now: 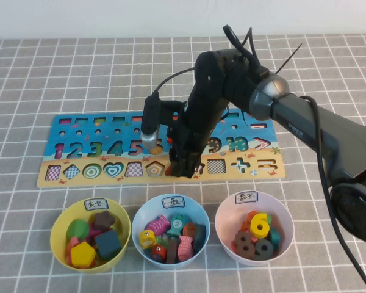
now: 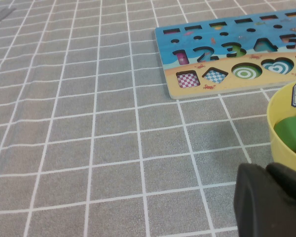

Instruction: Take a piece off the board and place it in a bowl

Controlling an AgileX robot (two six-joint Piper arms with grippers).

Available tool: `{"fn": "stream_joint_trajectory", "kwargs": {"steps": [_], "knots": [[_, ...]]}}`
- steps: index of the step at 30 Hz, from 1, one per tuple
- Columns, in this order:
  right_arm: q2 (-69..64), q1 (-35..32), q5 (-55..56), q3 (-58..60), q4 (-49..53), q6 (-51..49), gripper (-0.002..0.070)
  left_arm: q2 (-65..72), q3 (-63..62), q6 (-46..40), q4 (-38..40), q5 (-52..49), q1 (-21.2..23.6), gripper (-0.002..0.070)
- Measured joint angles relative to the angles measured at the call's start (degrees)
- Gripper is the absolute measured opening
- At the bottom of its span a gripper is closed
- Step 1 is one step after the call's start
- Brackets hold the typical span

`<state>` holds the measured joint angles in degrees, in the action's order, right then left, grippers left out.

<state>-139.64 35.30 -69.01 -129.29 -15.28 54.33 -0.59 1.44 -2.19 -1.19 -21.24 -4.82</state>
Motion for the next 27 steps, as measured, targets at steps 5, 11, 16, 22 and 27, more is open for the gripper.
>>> {"fn": "stream_joint_trajectory", "kwargs": {"steps": [5,11,16,22,27], "knots": [[0.0,0.0,0.0,0.0,0.0,0.0,0.0265,0.0,0.0,0.0,0.0,0.0,0.0,0.0000],[0.0,0.0,0.0,0.0,0.0,-0.1,0.0265,0.0,0.0,0.0,0.0,0.0,0.0,0.0000],[0.0,0.0,0.0,0.0,0.0,-0.8,0.0263,0.0,0.0,0.0,0.0,0.0,0.0,0.0000],[0.3,0.0,-0.1,0.0,0.4,-2.4,0.0262,0.0,0.0,0.0,0.0,0.0,0.0,0.0000],[2.1,0.0,-0.1,0.0,1.5,-3.2,0.0261,0.0,0.0,0.0,0.0,0.0,0.0,0.0000]]}}
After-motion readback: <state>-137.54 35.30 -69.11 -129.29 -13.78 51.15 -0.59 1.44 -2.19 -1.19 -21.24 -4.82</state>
